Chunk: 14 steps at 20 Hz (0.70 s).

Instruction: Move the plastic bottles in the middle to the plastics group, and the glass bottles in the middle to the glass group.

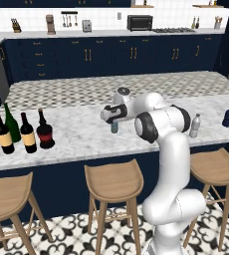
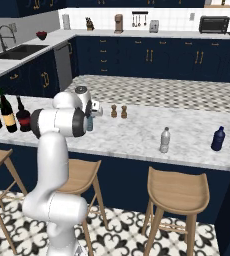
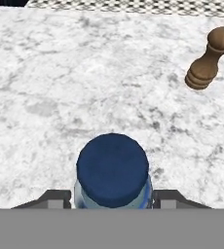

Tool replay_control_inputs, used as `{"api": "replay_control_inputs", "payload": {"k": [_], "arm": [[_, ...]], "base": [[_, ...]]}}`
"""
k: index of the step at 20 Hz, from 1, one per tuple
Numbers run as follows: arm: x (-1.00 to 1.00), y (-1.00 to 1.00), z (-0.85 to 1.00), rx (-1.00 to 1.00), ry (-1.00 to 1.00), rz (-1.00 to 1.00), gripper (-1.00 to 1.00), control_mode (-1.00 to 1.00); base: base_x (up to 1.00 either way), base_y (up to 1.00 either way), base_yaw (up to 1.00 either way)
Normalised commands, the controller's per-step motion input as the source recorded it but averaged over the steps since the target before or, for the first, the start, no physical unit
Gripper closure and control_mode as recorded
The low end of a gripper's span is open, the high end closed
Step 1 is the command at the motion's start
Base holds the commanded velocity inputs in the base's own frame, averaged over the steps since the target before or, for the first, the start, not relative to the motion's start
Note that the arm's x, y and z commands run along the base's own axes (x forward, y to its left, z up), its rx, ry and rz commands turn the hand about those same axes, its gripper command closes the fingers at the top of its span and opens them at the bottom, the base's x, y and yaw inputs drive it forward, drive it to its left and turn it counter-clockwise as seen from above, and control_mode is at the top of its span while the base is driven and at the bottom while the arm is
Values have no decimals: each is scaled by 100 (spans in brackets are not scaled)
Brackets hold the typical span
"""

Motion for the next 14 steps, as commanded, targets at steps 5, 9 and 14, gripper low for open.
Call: {"api": "replay_control_inputs", "payload": {"k": [5, 9, 14], "arm": [[-19, -1, 9, 0, 0, -1, 100, -100], [-58, -36, 35, 0, 0, -13, 100, -100], [-79, -78, 41, 3, 0, -19, 100, -100]], "base": [[0, 0, 0], [0, 0, 0], [0, 0, 0]]}}
